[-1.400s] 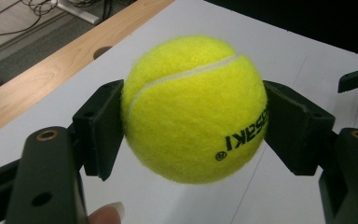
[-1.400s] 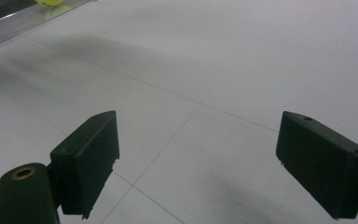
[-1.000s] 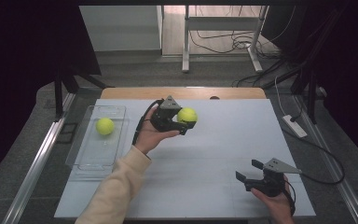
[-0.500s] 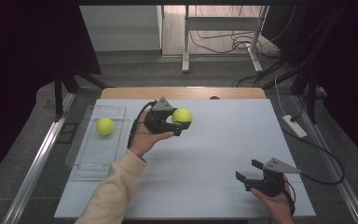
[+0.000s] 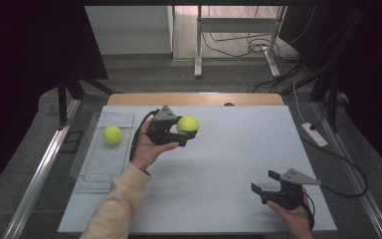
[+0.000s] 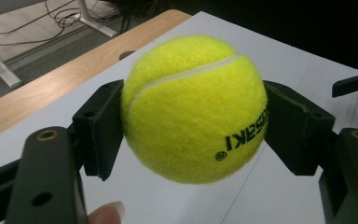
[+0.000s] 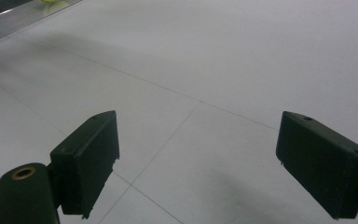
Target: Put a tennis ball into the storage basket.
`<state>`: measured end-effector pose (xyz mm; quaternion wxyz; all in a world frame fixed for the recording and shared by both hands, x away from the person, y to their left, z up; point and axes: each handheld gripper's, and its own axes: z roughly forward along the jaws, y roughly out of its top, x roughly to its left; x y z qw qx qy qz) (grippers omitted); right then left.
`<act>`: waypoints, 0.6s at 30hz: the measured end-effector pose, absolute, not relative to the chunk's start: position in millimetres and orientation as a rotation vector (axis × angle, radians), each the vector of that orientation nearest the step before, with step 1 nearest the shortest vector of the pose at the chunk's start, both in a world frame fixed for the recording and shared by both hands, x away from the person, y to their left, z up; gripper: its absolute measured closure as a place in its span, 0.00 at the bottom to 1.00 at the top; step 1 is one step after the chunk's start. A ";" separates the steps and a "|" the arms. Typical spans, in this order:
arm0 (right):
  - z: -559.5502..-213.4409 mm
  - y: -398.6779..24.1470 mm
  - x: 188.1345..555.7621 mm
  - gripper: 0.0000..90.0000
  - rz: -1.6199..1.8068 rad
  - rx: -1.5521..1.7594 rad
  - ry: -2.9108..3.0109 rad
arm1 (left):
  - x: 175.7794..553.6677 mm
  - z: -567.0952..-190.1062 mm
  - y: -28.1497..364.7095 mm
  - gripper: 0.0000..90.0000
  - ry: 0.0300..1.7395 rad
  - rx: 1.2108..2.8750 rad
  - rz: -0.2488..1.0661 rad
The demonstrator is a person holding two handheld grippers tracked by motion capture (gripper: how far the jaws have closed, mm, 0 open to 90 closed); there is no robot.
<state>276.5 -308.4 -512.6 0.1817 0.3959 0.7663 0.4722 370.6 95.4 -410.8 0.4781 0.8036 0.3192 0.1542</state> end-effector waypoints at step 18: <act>-513.2 -307.0 276.6 0.15 1.329 1.117 2.169 | 365.9 -417.6 114.3 0.30 0.817 1.941 0.387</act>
